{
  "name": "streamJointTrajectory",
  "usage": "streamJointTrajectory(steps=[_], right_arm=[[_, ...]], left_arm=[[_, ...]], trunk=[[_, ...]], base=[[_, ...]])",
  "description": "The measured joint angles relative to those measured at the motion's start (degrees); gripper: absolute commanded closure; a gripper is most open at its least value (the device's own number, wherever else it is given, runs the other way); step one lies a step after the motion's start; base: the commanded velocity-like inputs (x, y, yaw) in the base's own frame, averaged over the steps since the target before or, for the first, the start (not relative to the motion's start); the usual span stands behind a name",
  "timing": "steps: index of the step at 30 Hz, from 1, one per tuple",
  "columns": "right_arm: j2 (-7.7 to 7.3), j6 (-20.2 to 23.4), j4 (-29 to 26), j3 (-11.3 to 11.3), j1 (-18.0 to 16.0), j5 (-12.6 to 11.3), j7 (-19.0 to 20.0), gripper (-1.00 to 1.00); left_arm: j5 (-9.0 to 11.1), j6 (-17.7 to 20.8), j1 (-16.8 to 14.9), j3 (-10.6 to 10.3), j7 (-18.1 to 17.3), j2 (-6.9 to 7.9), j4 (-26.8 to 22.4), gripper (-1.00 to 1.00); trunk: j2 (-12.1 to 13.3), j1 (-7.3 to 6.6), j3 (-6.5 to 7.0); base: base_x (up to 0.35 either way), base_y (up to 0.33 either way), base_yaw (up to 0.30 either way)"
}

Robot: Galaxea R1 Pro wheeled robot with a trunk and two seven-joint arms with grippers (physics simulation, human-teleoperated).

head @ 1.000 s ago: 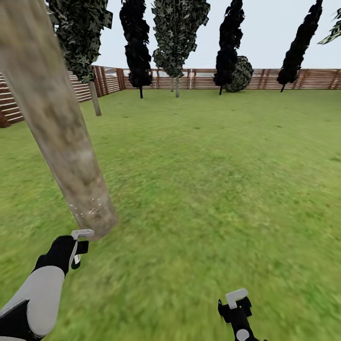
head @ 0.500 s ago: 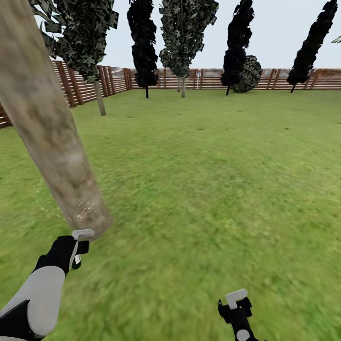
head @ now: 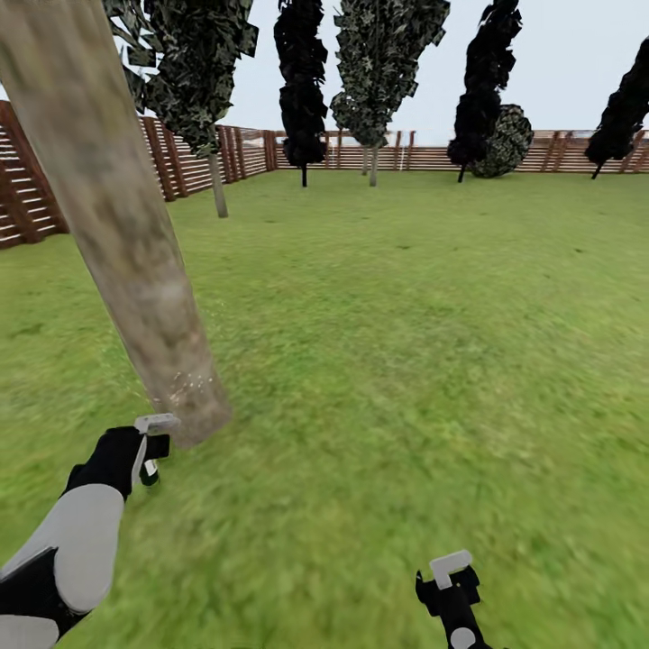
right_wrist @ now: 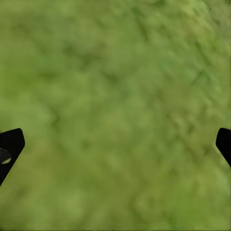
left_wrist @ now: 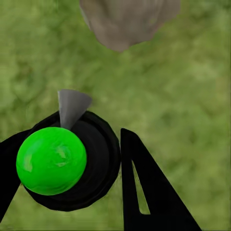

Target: In the garden, pick up the pesticide atomizer on the floor and spray pesticide onto both trees until each tree trunk is fully covered.

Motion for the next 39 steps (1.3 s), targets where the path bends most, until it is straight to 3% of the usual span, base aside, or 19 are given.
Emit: streamJointTrajectory(steps=[3,6,8,9,11,12,13,16,21,27,35,39], right_arm=[[0.00,0.00,-0.04,0.01,0.00,0.01,0.00,-1.00],[-0.13,0.00,0.03,0.00,0.00,0.03,0.00,-1.00],[-0.17,0.00,0.05,0.01,0.00,0.04,0.00,-1.00],[-0.16,0.00,0.05,0.01,0.03,0.04,0.01,-1.00],[-0.12,0.00,0.03,0.04,0.16,0.04,0.00,-1.00],[-0.10,0.00,-0.02,0.05,0.17,0.04,0.00,-1.00],[-0.09,0.00,-0.03,0.07,0.18,0.04,0.00,-1.00],[-0.02,0.00,-0.04,0.09,0.18,0.04,0.00,-1.00],[0.00,0.00,-0.04,0.10,0.18,0.04,0.00,-1.00],[-0.18,0.01,-0.01,0.04,0.22,0.03,0.02,-1.00],[-0.12,0.00,-0.04,0.10,0.22,0.04,0.00,-1.00],[-0.09,0.01,-0.05,0.09,0.26,0.02,0.02,-1.00]], left_arm=[[-0.08,5.97,-3.28,-0.10,-0.42,-0.26,-0.10,1.00],[-0.74,9.39,-6.59,-0.24,-0.54,0.23,-0.14,1.00],[-1.24,12.20,-7.41,-0.24,-0.62,2.29,-0.22,1.00],[-0.93,12.75,-7.51,-0.25,-0.71,4.45,-0.18,1.00],[-0.80,12.99,-7.38,-0.76,-0.88,6.24,0.19,1.00],[-0.26,13.05,-7.28,-2.45,-0.90,6.11,0.46,1.00],[0.48,13.61,-7.46,-6.44,-1.36,5.60,0.69,1.00],[-0.29,16.58,-7.21,-8.01,-3.52,4.78,0.37,1.00],[-0.59,16.99,-6.94,-8.19,-3.65,5.38,-0.12,1.00],[-0.65,17.08,-7.26,-8.19,-3.64,5.26,-0.14,1.00],[-0.61,18.31,-7.61,-8.19,-3.70,5.18,-0.23,1.00],[-0.55,18.51,-7.56,-9.21,-3.69,5.28,-0.23,1.00]], trunk=[[0.00,0.00,0.00],[0.00,0.00,0.00],[0.00,0.00,-0.01],[0.00,0.00,-0.01],[0.00,0.00,-0.01],[0.00,0.01,-0.01],[0.00,0.00,-0.01],[0.00,0.01,-0.01],[0.00,-0.01,-0.01],[0.00,-0.03,-0.01],[0.00,0.00,-0.01],[0.00,-0.02,-0.01]], base=[[0.000,0.000,0.038],[0.000,0.000,0.002],[0.000,0.000,0.000],[0.000,0.000,0.000],[0.000,0.000,0.000],[0.000,0.000,0.000],[0.000,0.000,0.018],[0.000,0.000,0.207],[0.097,0.013,0.190],[0.299,0.086,0.004],[0.023,0.008,0.000],[0.237,0.161,0.000]])
